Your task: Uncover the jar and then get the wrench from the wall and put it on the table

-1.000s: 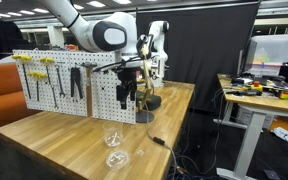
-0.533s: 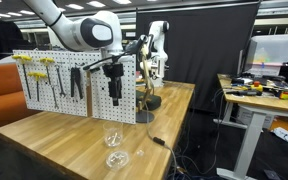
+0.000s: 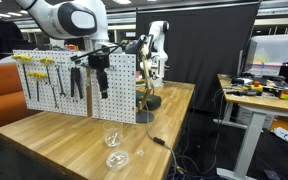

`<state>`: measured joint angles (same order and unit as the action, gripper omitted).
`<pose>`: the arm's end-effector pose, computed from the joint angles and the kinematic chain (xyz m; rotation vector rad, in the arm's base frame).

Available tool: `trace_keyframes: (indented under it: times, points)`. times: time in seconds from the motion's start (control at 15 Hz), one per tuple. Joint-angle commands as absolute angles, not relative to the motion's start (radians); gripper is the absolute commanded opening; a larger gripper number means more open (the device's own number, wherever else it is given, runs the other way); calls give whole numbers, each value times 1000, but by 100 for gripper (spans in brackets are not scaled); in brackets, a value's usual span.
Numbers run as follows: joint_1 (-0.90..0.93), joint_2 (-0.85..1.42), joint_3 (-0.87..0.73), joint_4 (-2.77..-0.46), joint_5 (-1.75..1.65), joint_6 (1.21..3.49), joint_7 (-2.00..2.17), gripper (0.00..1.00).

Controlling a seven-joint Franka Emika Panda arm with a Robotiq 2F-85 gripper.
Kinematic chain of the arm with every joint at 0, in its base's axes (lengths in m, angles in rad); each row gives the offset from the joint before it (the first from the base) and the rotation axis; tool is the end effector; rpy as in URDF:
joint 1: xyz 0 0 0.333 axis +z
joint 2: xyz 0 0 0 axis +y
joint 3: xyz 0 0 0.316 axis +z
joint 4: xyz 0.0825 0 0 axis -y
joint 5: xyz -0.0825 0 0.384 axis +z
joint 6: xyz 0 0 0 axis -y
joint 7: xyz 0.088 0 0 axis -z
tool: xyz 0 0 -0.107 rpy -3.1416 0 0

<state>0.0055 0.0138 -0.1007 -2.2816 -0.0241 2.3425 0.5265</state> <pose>0.5196 -0.0500 0.3524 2.9897 -0.9335 0.0785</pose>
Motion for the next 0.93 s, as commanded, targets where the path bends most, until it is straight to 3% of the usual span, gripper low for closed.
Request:
trace_keyframes:
  times: [0.0,0.87]
  points:
    - [-18,-25,-81,-2311,71,2282,366,100]
    - [23,-52,-15,-2374,76,2323,249,100]
